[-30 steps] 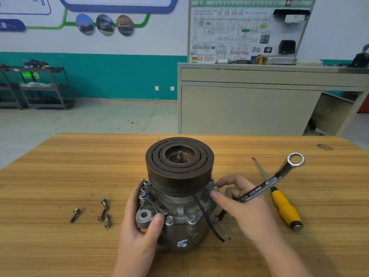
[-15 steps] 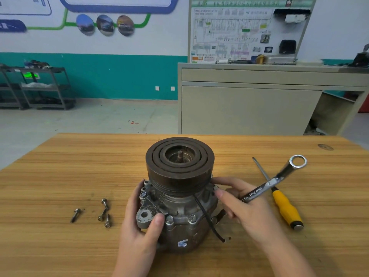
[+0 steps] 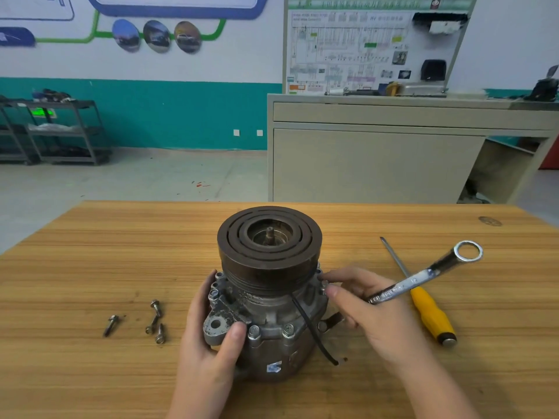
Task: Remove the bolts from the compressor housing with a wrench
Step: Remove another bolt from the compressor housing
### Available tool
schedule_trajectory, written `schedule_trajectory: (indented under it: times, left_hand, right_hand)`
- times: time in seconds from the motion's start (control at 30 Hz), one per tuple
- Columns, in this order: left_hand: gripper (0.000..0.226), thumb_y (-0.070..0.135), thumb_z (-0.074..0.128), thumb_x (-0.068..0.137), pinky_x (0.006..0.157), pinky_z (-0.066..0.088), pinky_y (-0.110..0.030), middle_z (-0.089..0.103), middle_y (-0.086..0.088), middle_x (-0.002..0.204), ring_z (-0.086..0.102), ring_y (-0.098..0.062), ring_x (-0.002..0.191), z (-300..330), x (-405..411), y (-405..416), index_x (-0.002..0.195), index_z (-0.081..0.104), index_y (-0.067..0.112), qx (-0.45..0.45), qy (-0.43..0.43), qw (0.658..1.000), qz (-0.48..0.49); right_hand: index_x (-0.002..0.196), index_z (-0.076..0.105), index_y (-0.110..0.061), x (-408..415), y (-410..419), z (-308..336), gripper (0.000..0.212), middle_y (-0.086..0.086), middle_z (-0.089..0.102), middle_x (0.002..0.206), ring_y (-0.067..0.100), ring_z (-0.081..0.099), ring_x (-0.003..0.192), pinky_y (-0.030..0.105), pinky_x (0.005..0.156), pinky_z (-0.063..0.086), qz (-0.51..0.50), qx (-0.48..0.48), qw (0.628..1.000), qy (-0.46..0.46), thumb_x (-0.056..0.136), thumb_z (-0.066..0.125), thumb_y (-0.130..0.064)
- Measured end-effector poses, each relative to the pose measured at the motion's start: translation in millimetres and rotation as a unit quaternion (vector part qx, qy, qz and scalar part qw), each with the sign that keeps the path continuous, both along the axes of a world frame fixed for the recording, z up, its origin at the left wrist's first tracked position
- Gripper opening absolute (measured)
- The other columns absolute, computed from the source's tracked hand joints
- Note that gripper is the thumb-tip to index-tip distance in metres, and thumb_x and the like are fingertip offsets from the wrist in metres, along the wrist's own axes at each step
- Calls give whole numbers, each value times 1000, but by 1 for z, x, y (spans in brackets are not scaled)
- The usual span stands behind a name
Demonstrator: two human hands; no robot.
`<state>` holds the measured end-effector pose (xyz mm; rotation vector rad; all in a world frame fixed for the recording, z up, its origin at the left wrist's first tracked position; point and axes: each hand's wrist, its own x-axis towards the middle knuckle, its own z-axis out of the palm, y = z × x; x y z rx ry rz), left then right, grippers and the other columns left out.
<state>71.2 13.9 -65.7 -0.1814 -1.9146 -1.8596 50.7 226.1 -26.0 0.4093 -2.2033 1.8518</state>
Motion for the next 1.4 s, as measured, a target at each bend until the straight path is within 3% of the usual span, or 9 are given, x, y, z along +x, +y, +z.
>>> schedule_trajectory:
  times: [0.2,0.33,0.63,0.73,0.93,1.07,1.23,1.33,1.4]
  left_hand:
    - [70,61,59,60,78,43,-1,53,42,117,51,17,108,-2,0,0,126,40,49,-8,-4,1000,5]
    - [69,60,59,60,77,42,1,52,44,116,51,19,108,-1,0,0,126,39,49,-10,-3,1000,4]
    - [68,59,58,61,76,38,5,52,46,114,49,22,105,1,2,1,125,41,45,-10,8,1000,8]
    - [69,60,58,59,75,36,6,51,47,113,48,25,104,1,2,2,125,41,45,-9,7,1000,12]
    - [69,59,57,62,77,39,4,50,46,116,49,22,106,1,1,2,127,40,44,-21,12,1000,10]
    - [69,59,58,63,78,39,3,51,44,118,49,21,107,-1,0,1,128,40,44,-21,12,1000,9]
    - [68,59,56,63,77,36,6,48,49,116,46,25,106,1,1,2,127,39,44,-31,17,999,12]
    - [68,60,56,63,76,36,7,47,51,114,46,27,104,1,2,2,127,38,45,-28,16,999,11]
    - [67,60,57,63,75,36,7,47,51,115,46,27,104,1,1,1,126,39,46,-26,15,999,14]
  right_hand:
    - [86,68,-34,0,-2,0,20,-5,45,46,6,40,44,16,45,33,6,-13,1000,-4,72,77,-44]
    - [94,73,-32,0,0,-1,20,-6,45,45,6,40,44,17,46,34,19,-35,999,-13,76,67,-38]
    - [94,73,-35,-3,3,-3,29,-8,50,47,5,44,45,15,47,36,8,-16,1000,-7,72,64,-51]
    - [93,69,-35,-2,0,-4,34,-5,47,47,7,42,45,16,46,35,-4,-10,1000,-7,66,74,-57]
    - [97,71,-35,0,0,-3,18,-6,47,46,4,42,45,12,47,35,40,-21,999,-15,81,64,-34]
    - [90,66,-37,1,-4,-3,18,-5,44,46,5,40,45,14,47,34,23,-5,1000,-4,77,70,-48]
    - [98,69,-36,2,0,-1,17,-5,46,46,4,43,46,13,48,35,55,-12,998,-3,87,57,-34]
    - [92,65,-38,2,-3,-2,24,-6,45,46,4,40,44,13,46,33,32,-14,999,5,74,73,-50]
    - [88,67,-35,1,-3,-1,20,-6,47,47,4,40,44,14,45,33,21,-16,1000,15,75,75,-48]
